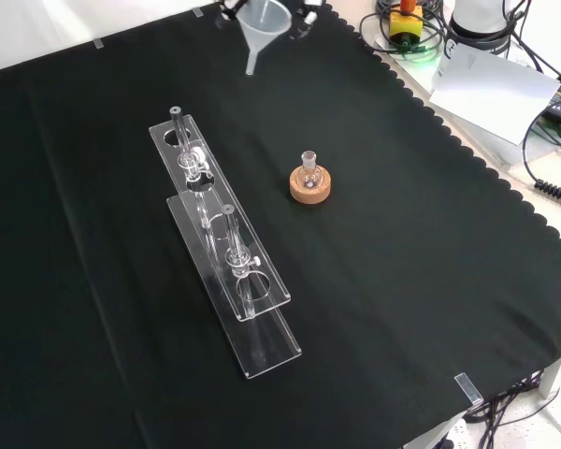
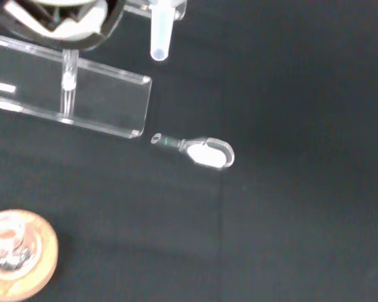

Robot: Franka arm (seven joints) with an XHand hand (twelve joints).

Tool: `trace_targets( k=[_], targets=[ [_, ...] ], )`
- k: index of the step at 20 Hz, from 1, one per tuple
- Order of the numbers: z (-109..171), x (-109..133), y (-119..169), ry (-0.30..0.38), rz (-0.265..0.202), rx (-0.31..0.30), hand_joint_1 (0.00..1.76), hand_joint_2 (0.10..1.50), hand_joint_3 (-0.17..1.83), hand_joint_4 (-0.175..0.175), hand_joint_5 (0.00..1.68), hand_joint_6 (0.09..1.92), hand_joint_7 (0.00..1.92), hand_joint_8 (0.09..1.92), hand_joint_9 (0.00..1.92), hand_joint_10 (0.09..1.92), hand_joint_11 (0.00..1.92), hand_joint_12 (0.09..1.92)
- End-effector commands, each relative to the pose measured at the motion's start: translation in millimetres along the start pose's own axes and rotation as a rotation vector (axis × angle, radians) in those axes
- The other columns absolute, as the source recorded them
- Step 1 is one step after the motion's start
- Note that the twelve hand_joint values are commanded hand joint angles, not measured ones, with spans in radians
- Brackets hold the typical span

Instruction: Place the funnel on the round-bottom flask.

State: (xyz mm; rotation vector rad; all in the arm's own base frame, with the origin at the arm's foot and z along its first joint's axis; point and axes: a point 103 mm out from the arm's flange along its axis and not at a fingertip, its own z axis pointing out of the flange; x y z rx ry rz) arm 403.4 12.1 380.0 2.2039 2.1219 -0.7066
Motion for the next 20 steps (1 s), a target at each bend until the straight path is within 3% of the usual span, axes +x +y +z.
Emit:
trace_targets(
  k=[1,13,20],
  targets=[
    [22.5,26.0,-16.7,0.028,-0.010,0.016,0.86,0.74,0.68,-0.010,0.79,0.66,0.76,0.66,1.12,0.44,0.60,1.26],
    [66.7,72.4,4.2,0.044,-0.083,0.093,0.86,0.74,0.68,-0.010,0.79,0.67,0.77,0.66,1.12,0.44,0.61,1.25],
    [95.7,77.3,9.5,0.073,-0.087,0.131,0.86,0.74,0.69,-0.013,0.79,0.67,0.77,0.66,1.12,0.44,0.61,1.25]
  ],
)
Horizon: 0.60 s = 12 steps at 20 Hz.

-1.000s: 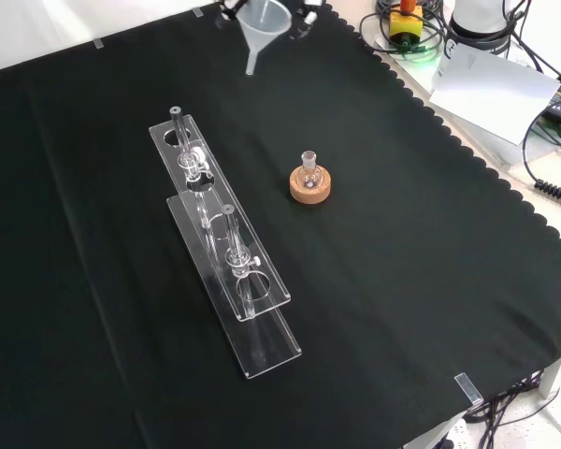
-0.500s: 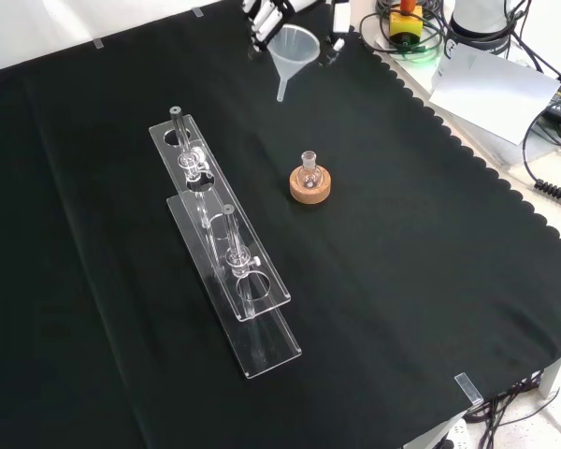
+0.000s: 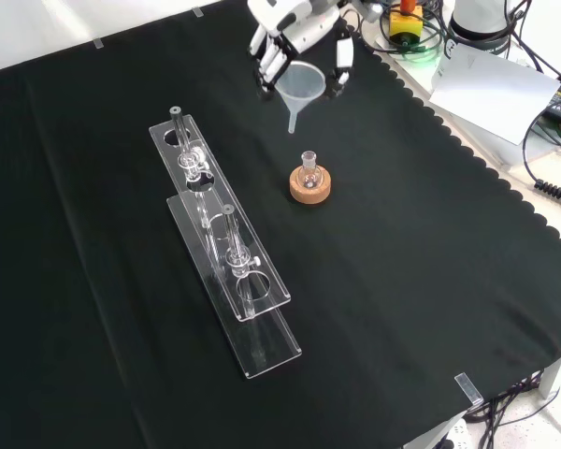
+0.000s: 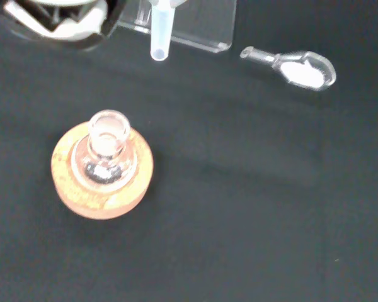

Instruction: Place the funnel on the round-bottom flask.

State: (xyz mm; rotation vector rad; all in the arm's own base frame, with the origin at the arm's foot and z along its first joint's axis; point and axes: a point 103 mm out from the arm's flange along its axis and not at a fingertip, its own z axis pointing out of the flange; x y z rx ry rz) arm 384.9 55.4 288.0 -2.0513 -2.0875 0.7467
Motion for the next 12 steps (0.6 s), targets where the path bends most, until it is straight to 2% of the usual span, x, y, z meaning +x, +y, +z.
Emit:
trace_targets(
  k=[1,12],
  targets=[
    [22.9,5.1,5.6,0.035,-0.007,0.024,0.86,0.74,0.69,-0.014,0.79,0.67,0.77,0.66,1.12,0.44,0.61,1.25],
    [35.8,10.7,2.4,0.051,-0.015,0.040,0.86,0.74,0.69,-0.015,0.80,0.67,0.77,0.66,1.13,0.45,0.63,1.25]
  ],
)
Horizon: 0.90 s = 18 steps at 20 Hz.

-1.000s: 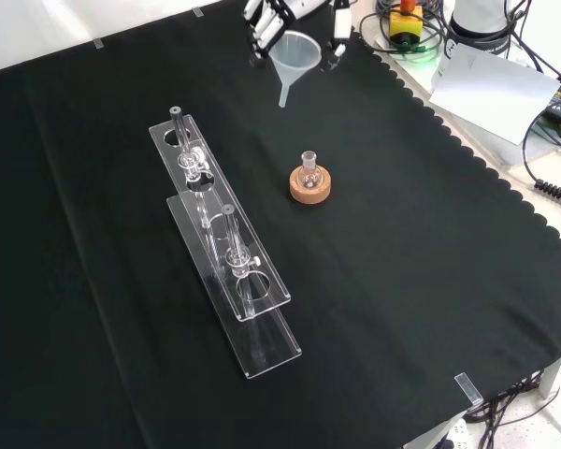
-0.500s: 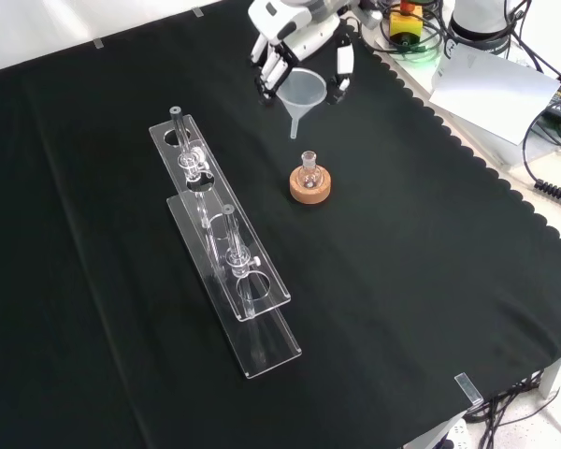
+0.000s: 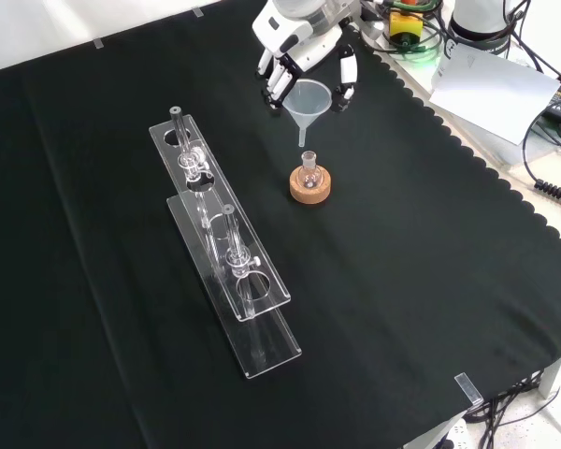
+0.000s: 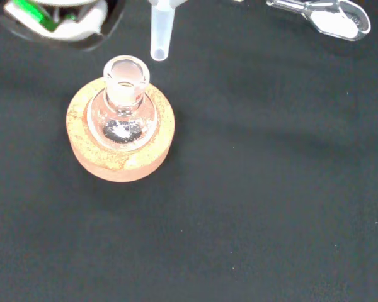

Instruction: Place the funnel on the round-bottom flask.

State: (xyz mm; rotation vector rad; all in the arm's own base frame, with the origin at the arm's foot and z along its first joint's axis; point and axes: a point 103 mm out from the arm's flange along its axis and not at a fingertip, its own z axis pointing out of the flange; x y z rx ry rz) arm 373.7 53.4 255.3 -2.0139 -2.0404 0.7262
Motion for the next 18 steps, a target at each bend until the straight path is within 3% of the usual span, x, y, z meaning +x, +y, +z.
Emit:
trace_targets(
  k=[1,18],
  targets=[
    [2.7,4.7,-1.6,0.005,-0.005,-0.001,0.86,0.74,0.69,-0.015,0.80,0.67,0.77,0.66,1.13,0.45,0.63,1.25],
    [6.1,14.9,-1.9,-0.012,-0.009,0.012,0.86,0.75,0.69,-0.016,0.81,0.68,0.78,0.67,1.14,0.45,0.63,1.24]
  ],
)
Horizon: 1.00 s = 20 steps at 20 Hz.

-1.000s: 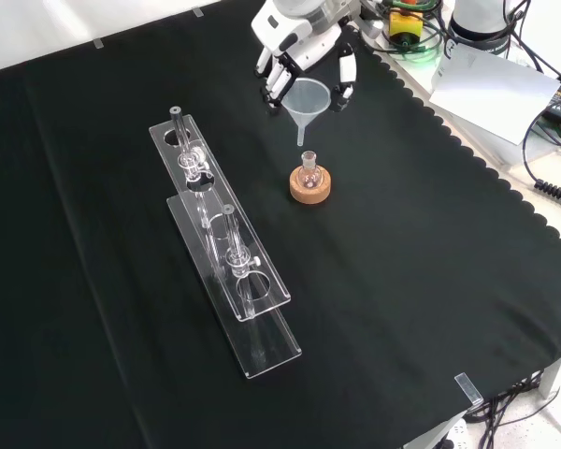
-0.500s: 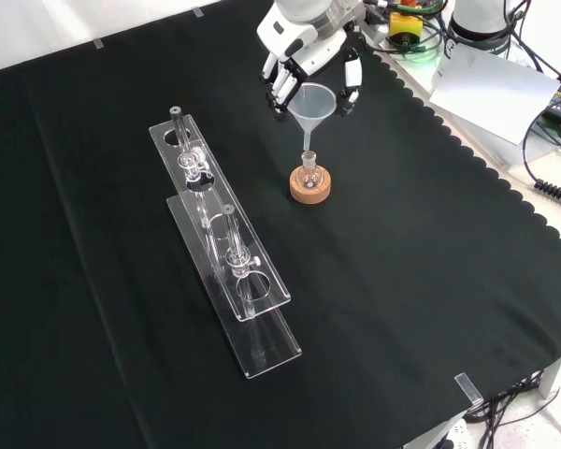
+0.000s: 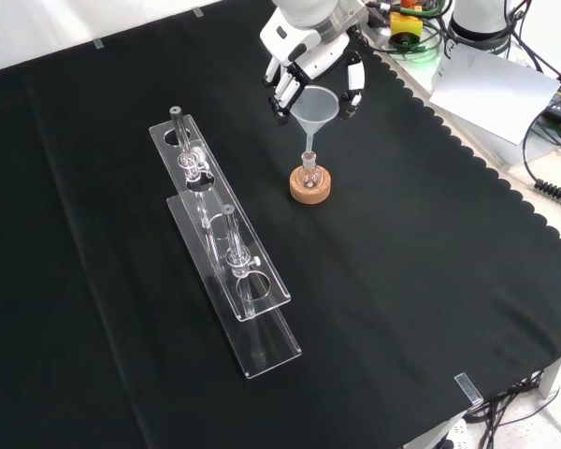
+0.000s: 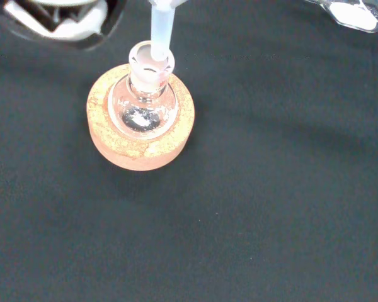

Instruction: Place the funnel on the round-bottom flask.

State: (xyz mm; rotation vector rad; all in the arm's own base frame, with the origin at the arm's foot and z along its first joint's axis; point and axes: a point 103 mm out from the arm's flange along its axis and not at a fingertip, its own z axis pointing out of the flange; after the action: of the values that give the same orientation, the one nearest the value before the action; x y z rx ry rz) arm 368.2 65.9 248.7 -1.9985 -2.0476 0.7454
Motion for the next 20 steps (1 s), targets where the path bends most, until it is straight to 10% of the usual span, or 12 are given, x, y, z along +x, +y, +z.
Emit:
trace_targets(
  k=[1,20],
  targets=[
    [0.7,1.3,0.8,-0.002,0.002,0.004,0.86,0.75,0.69,-0.016,0.81,0.68,0.78,0.67,1.14,0.45,0.63,1.24],
    [9.9,1.7,16.8,0.001,-0.002,0.032,0.87,0.75,0.69,-0.016,0.81,0.68,0.78,0.67,1.14,0.45,0.64,1.24]
  ],
)
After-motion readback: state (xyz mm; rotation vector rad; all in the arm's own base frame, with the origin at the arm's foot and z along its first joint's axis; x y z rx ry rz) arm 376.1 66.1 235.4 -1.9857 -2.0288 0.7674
